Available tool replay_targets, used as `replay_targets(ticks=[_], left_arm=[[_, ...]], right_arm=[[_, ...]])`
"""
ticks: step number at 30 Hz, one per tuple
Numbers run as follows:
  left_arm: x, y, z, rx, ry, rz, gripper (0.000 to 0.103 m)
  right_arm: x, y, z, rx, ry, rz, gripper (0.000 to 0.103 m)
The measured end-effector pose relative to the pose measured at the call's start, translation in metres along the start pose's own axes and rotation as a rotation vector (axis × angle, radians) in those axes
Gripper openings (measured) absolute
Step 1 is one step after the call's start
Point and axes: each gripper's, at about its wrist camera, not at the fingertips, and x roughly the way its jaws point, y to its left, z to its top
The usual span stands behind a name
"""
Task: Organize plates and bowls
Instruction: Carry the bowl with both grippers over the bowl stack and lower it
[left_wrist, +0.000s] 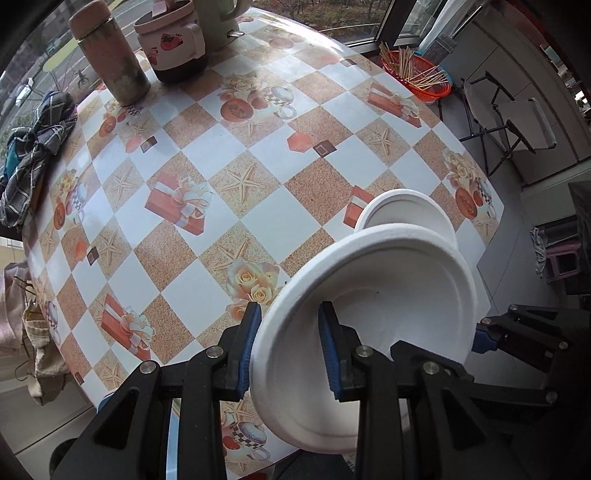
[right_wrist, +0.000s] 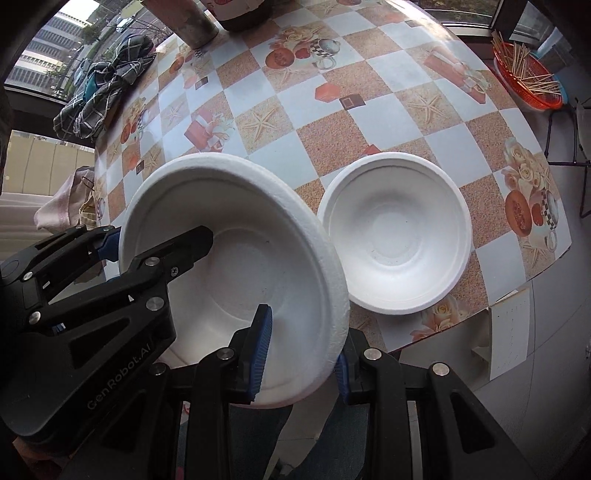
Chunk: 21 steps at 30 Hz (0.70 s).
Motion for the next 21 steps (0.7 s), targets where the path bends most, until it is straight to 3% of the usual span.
replay_targets(ticks=[21], left_arm=[[0.022,-0.065,0.026,0.107,0.037,-0.016,0.033]], right_arm=[[-0.008,-0.074,-0.015,0.176,-0.014,0.019,0.034]])
